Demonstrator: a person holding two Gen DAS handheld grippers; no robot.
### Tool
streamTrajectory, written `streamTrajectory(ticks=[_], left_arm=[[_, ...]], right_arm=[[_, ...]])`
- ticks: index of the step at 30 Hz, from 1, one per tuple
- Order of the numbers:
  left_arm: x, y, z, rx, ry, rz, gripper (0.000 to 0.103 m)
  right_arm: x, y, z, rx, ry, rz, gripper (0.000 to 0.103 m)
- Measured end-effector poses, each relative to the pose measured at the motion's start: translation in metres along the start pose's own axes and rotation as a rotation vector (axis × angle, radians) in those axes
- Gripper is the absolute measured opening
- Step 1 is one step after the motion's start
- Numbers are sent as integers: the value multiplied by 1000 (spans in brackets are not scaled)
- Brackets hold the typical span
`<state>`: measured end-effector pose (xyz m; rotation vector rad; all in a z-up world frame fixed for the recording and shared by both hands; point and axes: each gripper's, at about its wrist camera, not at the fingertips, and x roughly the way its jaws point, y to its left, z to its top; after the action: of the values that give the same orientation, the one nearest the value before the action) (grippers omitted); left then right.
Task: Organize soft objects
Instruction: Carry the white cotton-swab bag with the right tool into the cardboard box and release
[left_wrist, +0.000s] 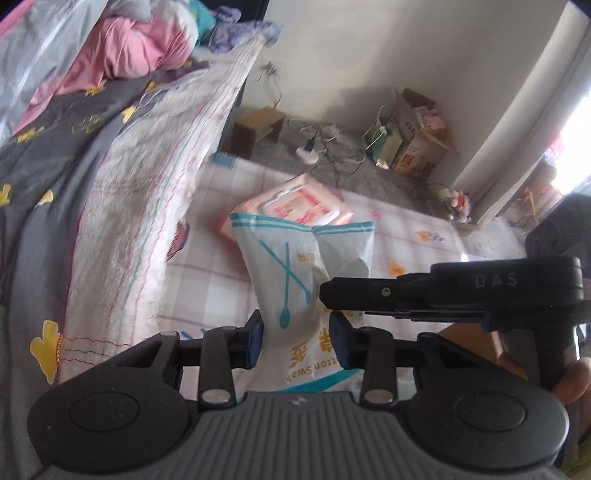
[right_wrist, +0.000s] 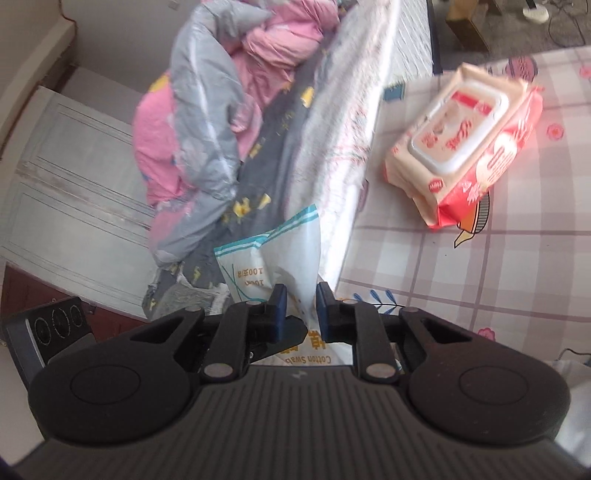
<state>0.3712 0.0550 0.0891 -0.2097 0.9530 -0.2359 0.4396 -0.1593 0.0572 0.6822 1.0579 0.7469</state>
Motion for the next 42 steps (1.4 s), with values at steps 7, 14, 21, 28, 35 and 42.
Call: streamTrajectory(ticks=[7,14,21,28,35,42], left_arm=[[-36,-75,-10,109,-49,-80,37],[-9,-167,-34,199,14,-246,38],[68,-255,-67,290,165,-358,41],[110,-278,-75,295,169,-311,47],[90,-249,-64,266,111,-228,49],[59,-224,-70,259,67,-180,57]], right_arm=[[-92,-2,-18,-16,-122,14,14],[-207,-47,-57,3,-245,-95,14],[-288,-138,-92,125,-307,-251,14],[-301,-226,-98,200,-313,-343,11],[-263,-301,-92,298,-257,-401,7],[-245,-307,-103,321,-245,-416,11]])
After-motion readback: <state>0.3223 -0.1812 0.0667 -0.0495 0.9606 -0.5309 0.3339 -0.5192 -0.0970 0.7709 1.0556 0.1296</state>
